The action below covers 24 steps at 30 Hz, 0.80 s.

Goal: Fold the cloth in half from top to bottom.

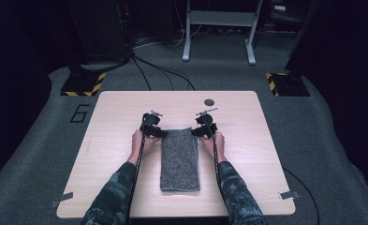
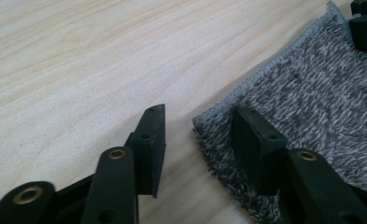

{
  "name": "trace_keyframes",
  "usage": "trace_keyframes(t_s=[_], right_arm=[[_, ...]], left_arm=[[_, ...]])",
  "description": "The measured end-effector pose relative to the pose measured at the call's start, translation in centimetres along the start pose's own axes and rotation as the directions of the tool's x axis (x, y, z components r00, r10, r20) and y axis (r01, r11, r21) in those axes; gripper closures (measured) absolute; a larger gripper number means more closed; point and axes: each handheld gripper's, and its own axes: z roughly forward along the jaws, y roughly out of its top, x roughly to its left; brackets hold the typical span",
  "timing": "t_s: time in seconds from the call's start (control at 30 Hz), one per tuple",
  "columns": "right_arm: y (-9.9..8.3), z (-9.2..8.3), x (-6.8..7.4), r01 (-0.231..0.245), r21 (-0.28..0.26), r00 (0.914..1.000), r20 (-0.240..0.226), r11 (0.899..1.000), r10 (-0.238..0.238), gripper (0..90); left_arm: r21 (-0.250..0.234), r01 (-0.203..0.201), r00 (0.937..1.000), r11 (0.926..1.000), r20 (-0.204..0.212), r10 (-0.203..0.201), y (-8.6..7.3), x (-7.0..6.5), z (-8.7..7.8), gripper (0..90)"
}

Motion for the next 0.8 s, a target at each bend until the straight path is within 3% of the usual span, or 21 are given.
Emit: trace_keyframes(t_s=[0.3,0.47,0.53,0.67,0.73,0.8], right_arm=[[0.0,0.1,-0.1,0.0,-0.003,0.9998,-0.022,1.0,0.0,73.6],[0.0,0.1,-0.3,-0.018,-0.001,0.9985,-0.052,1.0,0.018,66.1],[0.2,0.2,-0.6,-0.048,0.0,0.9945,-0.093,0.999,0.047,61.5],[0.5,0.4,0.1,-0.022,0.011,0.9982,-0.055,1.0,0.023,69.0],[0.6,0.6,0.7,-0.014,0.008,0.9996,-0.026,1.0,0.014,81.1],[0.5,0.7,0.7,-0.005,0.008,0.9996,-0.026,1.0,0.006,85.1]], left_arm=[[0.012,-0.038,0.9991,0.9992,-0.017,0.038,0.1,-0.6,0.1,66.9],[0.013,-0.041,0.9991,0.9991,-0.011,0.041,0.1,-0.7,0.1,70.7],[0.006,-0.039,0.9992,0.9992,-0.013,0.039,0.1,-0.7,0.1,71.9],[-0.001,-0.042,0.9989,0.9991,-0.019,0.042,0.0,-0.9,0.1,77.1],[-0.003,-0.042,0.9988,0.9991,-0.025,0.042,-0.1,-1.0,0.1,79.7],[-0.004,-0.036,0.9991,0.9993,-0.022,0.036,-0.1,-1.1,0.1,82.0]])
